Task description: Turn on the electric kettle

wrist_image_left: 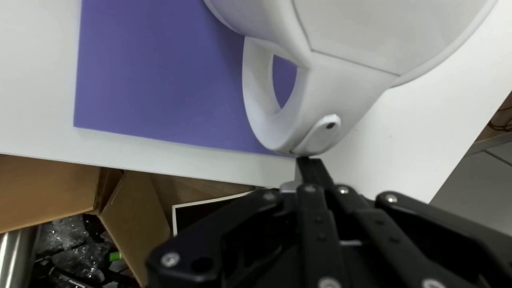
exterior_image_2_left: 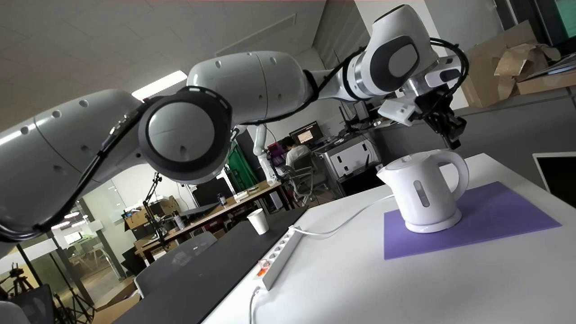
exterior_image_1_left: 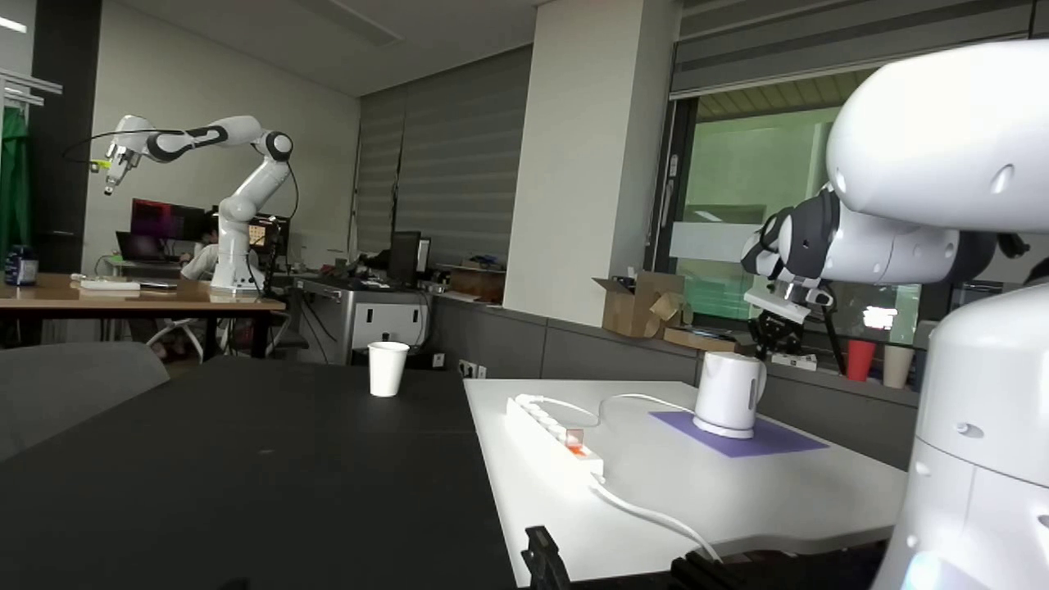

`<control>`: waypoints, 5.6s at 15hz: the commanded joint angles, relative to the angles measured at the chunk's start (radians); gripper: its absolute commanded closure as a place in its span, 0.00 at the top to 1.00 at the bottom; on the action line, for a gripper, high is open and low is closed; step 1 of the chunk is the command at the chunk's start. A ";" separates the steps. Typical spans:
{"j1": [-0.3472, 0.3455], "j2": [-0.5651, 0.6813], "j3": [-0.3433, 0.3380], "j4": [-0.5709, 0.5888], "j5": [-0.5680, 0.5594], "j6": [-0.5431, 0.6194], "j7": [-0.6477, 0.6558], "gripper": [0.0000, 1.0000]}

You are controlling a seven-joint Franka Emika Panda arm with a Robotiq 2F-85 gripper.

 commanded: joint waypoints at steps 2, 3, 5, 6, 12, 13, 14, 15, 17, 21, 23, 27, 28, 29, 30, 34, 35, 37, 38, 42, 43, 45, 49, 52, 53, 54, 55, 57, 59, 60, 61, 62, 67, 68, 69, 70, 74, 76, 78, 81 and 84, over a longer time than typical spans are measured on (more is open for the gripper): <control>-0.009 0.041 0.015 0.069 -0.016 -0.022 0.048 0.00; -0.009 0.042 0.015 0.067 -0.017 -0.022 0.051 0.00; -0.010 0.045 0.015 0.070 -0.017 -0.018 0.053 0.00; -0.010 0.044 0.015 0.072 -0.018 -0.019 0.053 0.00; -0.005 0.020 -0.002 0.064 -0.030 -0.036 0.076 0.00; 0.004 -0.050 -0.018 -0.057 -0.015 0.005 0.068 0.00; 0.005 -0.054 -0.021 -0.058 -0.017 -0.004 0.074 0.00; -0.003 0.006 -0.010 0.060 -0.038 -0.064 0.092 0.00; 0.004 -0.068 -0.018 -0.059 -0.029 -0.048 0.082 0.00; -0.006 -0.014 -0.005 0.058 -0.044 -0.138 0.103 0.00; 0.001 -0.081 -0.014 -0.063 -0.028 -0.106 0.092 0.00; 0.000 -0.079 -0.012 -0.060 -0.026 -0.139 0.102 0.00; -0.008 -0.010 -0.001 0.064 -0.040 -0.190 0.115 0.00; -0.009 -0.007 0.001 0.067 -0.039 -0.189 0.114 0.00; -0.002 -0.070 -0.008 -0.052 -0.023 -0.130 0.100 0.00; -0.003 -0.067 -0.008 -0.047 -0.022 -0.109 0.102 0.00; -0.010 -0.003 0.002 0.070 -0.036 -0.152 0.116 0.00; -0.002 -0.066 -0.008 -0.049 -0.023 -0.097 0.103 0.00; -0.010 -0.001 0.002 0.072 -0.037 -0.146 0.118 0.00; -0.010 0.003 0.001 0.067 -0.036 -0.124 0.121 0.00; -0.010 0.005 0.002 0.067 -0.036 -0.122 0.122 0.00; -0.002 -0.055 -0.006 -0.048 -0.021 -0.064 0.109 0.00; -0.008 0.015 0.004 0.072 -0.035 -0.102 0.124 0.00; -0.010 0.019 0.005 0.069 -0.033 -0.087 0.125 0.00; -0.010 0.019 0.006 0.069 -0.033 -0.086 0.125 0.00; -0.003 -0.046 -0.002 -0.051 -0.018 -0.032 0.110 0.00; -0.002 -0.045 -0.002 -0.050 -0.017 -0.026 0.110 0.00; -0.008 0.018 0.008 0.069 -0.031 -0.077 0.124 0.00; -0.008 0.017 0.009 0.072 -0.031 -0.078 0.125 0.00; 0.000 -0.049 0.000 -0.050 -0.016 -0.025 0.110 0.00; 0.000 -0.050 0.001 -0.050 -0.015 -0.022 0.110 0.00; -0.008 0.015 0.010 0.068 -0.029 -0.074 0.126 0.00; -0.009 0.015 0.012 0.063 -0.026 -0.090 0.130 0.00; -0.002 -0.051 0.005 -0.056 -0.012 -0.042 0.115 0.00; -0.008 0.015 0.014 0.067 -0.026 -0.096 0.131 0.00; -0.001 -0.051 0.006 -0.055 -0.011 -0.043 0.116 0.00; -0.006 0.010 0.014 0.065 -0.026 -0.095 0.132 0.00; 0.001 -0.057 0.009 -0.053 -0.012 -0.050 0.119 0.00; 0.002 -0.057 0.011 -0.054 -0.013 -0.046 0.120 0.00; 0.003 -0.057 0.012 -0.054 -0.013 -0.043 0.120 0.00; 0.003 -0.056 0.012 -0.054 -0.014 -0.048 0.122 0.00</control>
